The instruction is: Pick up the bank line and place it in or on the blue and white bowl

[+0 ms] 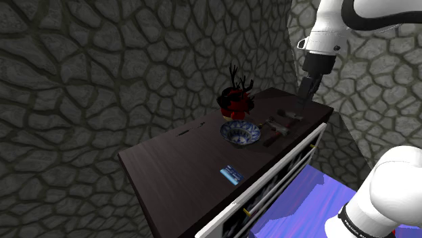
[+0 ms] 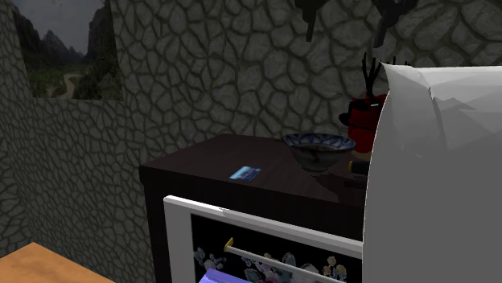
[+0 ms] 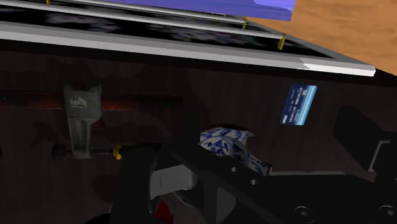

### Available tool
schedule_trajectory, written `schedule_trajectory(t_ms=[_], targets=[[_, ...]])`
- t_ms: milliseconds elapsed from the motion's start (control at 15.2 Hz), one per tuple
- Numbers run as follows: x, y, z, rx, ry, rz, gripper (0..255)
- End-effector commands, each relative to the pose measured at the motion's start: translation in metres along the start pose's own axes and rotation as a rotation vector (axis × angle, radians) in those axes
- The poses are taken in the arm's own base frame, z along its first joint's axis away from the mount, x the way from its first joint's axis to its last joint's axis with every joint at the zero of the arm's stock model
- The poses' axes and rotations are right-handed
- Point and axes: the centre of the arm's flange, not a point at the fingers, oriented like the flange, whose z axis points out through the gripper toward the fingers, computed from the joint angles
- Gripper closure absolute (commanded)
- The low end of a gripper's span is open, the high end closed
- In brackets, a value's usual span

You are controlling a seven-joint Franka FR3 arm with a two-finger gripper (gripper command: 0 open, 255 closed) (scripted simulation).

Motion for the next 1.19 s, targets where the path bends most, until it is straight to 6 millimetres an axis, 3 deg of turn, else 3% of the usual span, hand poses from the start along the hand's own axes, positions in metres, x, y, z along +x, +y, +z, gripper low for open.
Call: schedule_trajectory(t_ms=[0,594,1122], targets=[[0.000,0.000,0.000,0.000,0.000,0.000,0],[-0.003,-0.072,0.100,-0.062,0.221,0.035,0],[0.016,-0.131,0.191,-0.118,0.418,0.065,0]])
